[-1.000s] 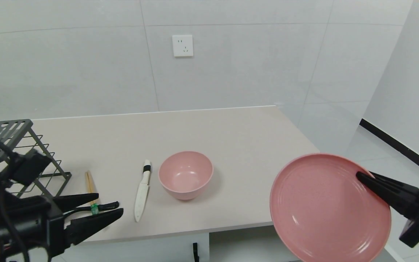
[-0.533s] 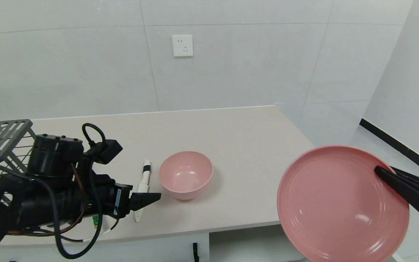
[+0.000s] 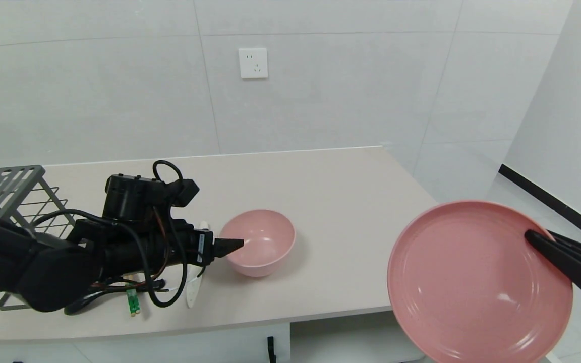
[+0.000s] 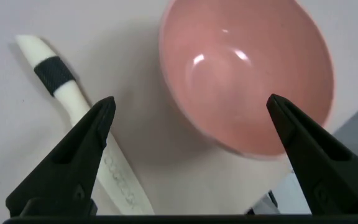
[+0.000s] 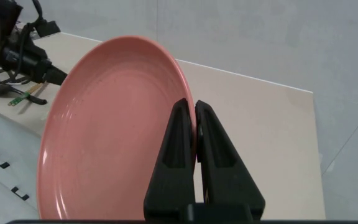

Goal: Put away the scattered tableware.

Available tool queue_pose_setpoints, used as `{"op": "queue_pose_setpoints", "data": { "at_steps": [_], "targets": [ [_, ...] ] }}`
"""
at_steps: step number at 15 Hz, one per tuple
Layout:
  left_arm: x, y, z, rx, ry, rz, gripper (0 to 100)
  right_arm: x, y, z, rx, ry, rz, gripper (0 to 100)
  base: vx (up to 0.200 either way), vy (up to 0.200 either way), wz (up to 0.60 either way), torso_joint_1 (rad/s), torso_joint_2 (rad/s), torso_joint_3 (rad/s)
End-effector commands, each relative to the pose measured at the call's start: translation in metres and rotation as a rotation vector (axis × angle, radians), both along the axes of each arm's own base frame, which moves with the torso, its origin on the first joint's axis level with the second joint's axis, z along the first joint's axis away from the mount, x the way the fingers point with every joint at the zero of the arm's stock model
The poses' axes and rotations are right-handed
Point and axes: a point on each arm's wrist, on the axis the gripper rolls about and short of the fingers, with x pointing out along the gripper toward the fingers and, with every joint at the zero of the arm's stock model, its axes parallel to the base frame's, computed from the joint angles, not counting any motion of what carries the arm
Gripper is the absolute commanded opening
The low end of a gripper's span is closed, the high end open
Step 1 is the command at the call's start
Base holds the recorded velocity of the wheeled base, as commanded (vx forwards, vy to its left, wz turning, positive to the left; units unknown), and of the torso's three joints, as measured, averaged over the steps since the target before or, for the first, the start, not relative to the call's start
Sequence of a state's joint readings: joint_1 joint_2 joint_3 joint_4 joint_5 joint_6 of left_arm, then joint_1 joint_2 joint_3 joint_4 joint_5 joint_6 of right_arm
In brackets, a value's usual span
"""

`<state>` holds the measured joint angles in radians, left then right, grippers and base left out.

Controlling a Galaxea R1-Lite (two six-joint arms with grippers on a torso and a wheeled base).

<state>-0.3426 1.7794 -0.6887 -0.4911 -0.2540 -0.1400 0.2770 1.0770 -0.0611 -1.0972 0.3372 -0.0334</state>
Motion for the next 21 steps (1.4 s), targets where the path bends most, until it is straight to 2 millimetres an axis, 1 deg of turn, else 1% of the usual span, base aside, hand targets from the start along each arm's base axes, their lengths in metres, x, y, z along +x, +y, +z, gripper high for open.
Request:
{"op": "queue_pose_setpoints", "data": {
  "at_steps": [1,4,11,15,16,17,19,21],
  "targets": [
    [0.016,-0.006,-0.017,0.012,0.025,0.004,100,0.000,0.000,-0.001,-0.002,0.006,0.001,0,0.000,0.000,0.00,0.000,0.00,0.000],
    [0.023,-0.009,-0.024,0.010,0.013,0.006,100,0.000,0.001,-0.001,-0.002,0.007,0.004,0,0.000,0.000,0.00,0.000,0.00,0.000],
    [0.027,-0.013,-0.030,0.006,0.008,-0.004,100,0.002,0.001,-0.002,-0.009,0.015,0.001,0,0.000,0.000,0.00,0.000,0.00,0.000],
    [0.033,-0.017,-0.037,0.000,-0.020,-0.005,100,0.002,0.001,-0.002,-0.008,0.012,0.001,0,0.000,0.000,0.00,0.000,0.00,0.000],
    [0.030,-0.020,-0.039,0.004,-0.011,-0.018,0,0.002,0.001,-0.002,-0.008,0.012,0.001,0,0.000,0.000,0.00,0.000,0.00,0.000],
    [0.028,-0.022,-0.040,0.005,-0.010,-0.026,0,0.002,0.001,-0.002,-0.008,0.012,0.001,0,0.000,0.000,0.00,0.000,0.00,0.000],
    [0.026,-0.022,-0.035,0.002,-0.026,-0.025,0,0.001,0.000,-0.002,-0.007,0.009,-0.001,0,0.000,0.000,0.00,0.000,0.00,0.000],
    [0.020,-0.018,-0.011,-0.022,-0.089,-0.019,0,0.001,-0.001,-0.002,-0.009,0.010,-0.009,0,0.000,0.000,0.00,0.000,0.00,0.000]
  ]
}}
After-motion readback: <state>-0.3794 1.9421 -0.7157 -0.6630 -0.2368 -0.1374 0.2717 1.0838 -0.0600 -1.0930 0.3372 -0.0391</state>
